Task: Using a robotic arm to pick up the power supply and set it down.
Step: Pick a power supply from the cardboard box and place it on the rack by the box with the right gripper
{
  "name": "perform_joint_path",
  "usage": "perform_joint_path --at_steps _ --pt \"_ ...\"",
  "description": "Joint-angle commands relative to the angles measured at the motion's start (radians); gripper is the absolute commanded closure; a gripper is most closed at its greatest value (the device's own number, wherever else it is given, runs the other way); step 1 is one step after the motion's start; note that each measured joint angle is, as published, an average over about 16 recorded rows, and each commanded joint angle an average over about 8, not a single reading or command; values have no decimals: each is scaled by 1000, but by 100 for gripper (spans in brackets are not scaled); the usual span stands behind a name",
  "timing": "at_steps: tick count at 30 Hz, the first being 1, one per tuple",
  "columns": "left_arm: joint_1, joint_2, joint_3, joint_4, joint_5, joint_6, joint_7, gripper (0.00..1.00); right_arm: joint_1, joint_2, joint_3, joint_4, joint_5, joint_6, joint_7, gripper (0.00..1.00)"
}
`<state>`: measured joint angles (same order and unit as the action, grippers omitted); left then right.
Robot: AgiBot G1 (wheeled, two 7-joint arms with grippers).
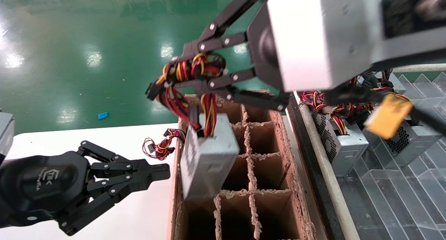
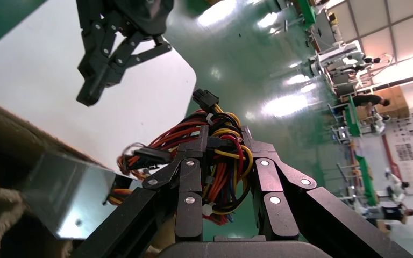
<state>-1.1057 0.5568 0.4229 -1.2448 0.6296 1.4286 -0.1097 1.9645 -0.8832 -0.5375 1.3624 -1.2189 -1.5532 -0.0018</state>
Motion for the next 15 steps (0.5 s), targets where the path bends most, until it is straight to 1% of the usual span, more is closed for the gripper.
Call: perform_joint_path --at_steps 1,7,15 --pt "0 0 0 0 0 0 0 100 31 10 -12 0 9 -4 0 100" --pt "0 0 0 0 0 0 0 100 123 51 -78 0 60 -16 -6 100" --pt "0 0 0 0 0 0 0 100 231 150 -191 0 202 -27 -31 100"
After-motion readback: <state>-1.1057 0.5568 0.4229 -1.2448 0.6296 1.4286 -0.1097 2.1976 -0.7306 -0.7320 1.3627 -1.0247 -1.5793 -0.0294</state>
